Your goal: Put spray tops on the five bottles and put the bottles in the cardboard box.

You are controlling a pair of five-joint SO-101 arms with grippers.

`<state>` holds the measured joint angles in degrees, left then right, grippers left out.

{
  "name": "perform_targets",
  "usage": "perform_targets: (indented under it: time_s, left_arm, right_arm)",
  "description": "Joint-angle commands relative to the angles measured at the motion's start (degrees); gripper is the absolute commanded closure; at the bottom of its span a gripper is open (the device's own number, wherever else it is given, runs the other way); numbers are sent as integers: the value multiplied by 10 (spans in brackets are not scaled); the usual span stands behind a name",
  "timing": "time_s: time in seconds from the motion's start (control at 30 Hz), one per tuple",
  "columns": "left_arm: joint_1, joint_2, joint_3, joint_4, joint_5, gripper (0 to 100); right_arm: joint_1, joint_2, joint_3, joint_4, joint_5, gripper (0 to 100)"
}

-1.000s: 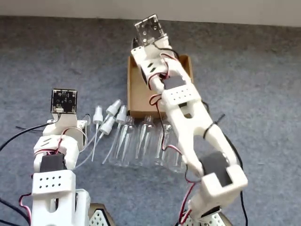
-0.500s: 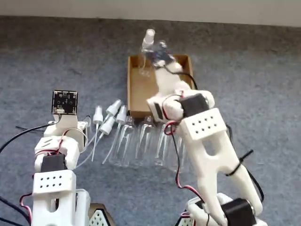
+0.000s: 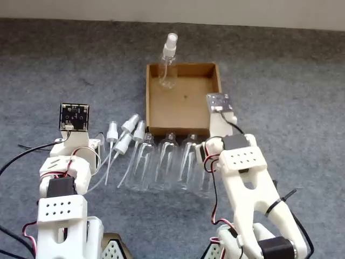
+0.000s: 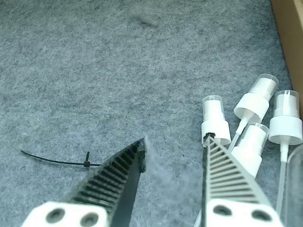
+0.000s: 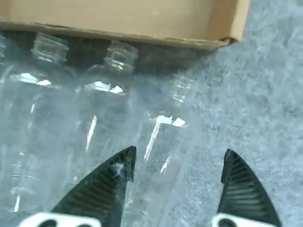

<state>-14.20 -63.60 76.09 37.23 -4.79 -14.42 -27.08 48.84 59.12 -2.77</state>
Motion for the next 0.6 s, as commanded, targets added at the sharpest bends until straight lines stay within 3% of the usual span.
perform_targets:
  time_s: [0.0,0.23,0.4,0.57]
  left_arm:
    - [-4,-10,-2,-12,5,818]
    - [-4,-10,-2,-12,5,818]
    - [-4,-10,-2,-12,5,818]
    - [-4,-10,-1,-12,5,818]
  right_arm:
    - [22,6,11,-13,-4,761]
    - [26,37,49,-12,-1,761]
    - [112,39,61,-9,4,761]
    - [250,45,59,-14,160,764]
